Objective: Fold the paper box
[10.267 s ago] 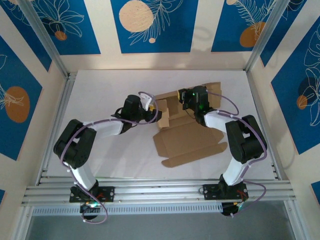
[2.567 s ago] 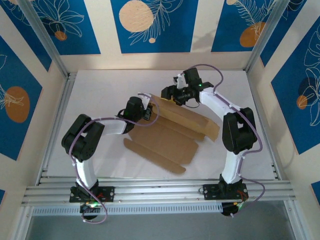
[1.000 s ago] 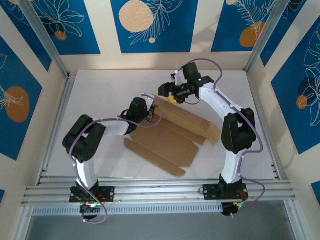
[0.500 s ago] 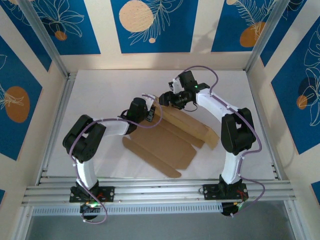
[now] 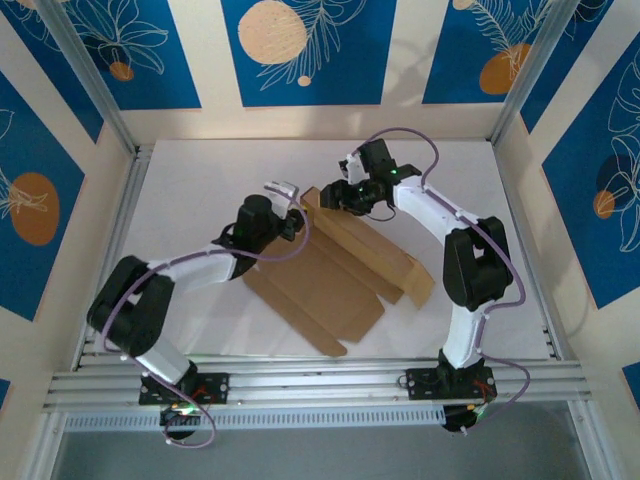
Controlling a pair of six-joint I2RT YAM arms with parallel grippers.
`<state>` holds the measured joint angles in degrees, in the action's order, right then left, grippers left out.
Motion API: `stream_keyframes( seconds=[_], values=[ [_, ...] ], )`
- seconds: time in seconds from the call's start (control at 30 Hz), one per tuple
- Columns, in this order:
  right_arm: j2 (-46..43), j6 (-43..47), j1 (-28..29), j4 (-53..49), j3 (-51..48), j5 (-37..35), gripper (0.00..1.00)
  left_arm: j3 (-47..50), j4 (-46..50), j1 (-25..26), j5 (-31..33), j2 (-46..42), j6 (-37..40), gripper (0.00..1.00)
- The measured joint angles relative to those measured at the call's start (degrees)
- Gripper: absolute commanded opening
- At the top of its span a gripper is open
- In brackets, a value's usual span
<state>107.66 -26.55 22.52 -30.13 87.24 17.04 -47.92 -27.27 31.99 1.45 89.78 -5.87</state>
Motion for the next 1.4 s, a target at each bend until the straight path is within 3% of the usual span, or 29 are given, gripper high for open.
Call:
stream_keyframes(
  seconds=[0.13, 0.3, 0.5, 0.77, 0.97, 1.1, 1.27, 1.4],
  values=[
    [0.26, 0.02, -0.50, 0.52, -0.07, 1.70, 0.57, 0.04, -0.57, -4.20, -3.69, -2.34, -5.46, 0.48],
    [0.28, 0.15, -0.55, 1.03, -0.57, 3.04, 0.57, -7.32, 0.26, -8.11, -10.91, 2.84, -12.87, 0.50],
    [0.35, 0.17, -0.59, 1.22, -0.70, 4.00, 0.56, -16.59, 0.07, -8.35, -18.95, 10.93, -18.80, 0.41],
    [0.35, 0.17, -1.16, 1.22, -0.68, 3.98, 0.57, -15.63, -1.70, -8.28, -22.77, 15.28, -23.89, 0.38],
    [0.96, 0.20, -1.18, -0.81, 0.83, 3.93, 0.58, -13.44, -4.72, -7.96, -23.04, 15.30, -25.14, 0.34],
    [1.55, 0.44, -1.11, -3.02, 2.62, 2.95, 0.65, -13.18, -3.82, -7.17, -20.46, 14.47, -23.43, 0.33],
    [0.37, 0.37, -1.01, -5.79, 4.09, -3.48, 0.66, -12.33, 0.31, -6.58, -15.26, 11.78, -19.76, 0.48],
    [-6.10, -0.92, -1.01, -6.99, 2.84, -11.82, 0.65, -13.18, 6.10, -6.58, -10.75, 10.01, -17.40, 0.52]
  ],
)
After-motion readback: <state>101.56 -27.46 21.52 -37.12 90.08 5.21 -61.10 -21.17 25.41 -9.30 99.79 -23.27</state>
